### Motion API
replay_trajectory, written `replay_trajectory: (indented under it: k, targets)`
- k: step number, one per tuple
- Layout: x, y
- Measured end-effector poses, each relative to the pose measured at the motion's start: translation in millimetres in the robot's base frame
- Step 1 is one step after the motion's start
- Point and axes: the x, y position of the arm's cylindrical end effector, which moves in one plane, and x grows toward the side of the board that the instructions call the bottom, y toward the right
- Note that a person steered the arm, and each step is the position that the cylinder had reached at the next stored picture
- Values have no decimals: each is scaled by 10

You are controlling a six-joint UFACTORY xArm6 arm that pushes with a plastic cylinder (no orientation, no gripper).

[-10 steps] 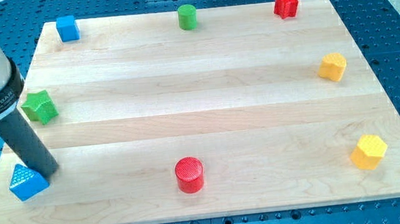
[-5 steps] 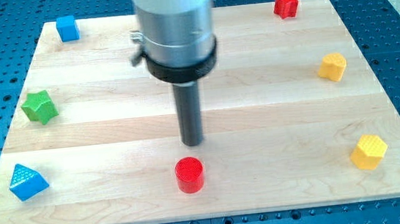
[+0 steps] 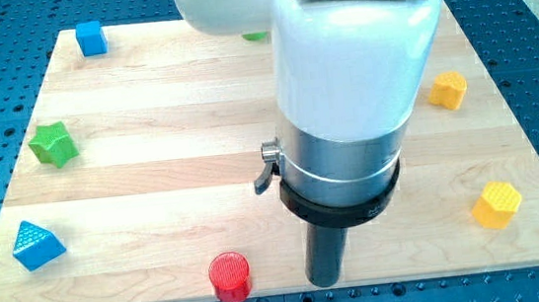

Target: Move the red circle diagonal to the hexagon

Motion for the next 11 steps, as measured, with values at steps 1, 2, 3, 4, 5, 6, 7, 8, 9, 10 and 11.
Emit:
replay_trajectory:
  k: [1, 2, 3, 4, 5, 6, 7, 8, 9, 10, 11]
  targets:
    - [0, 0]
    - [-6, -126]
    - [-1, -399]
    - [-105, -728]
    - [-758, -1414]
    - [-806, -1944]
    - [-197, -1954]
    - [-10, -1978]
    - [-16, -887]
    - [-297, 235]
    - [-665, 369]
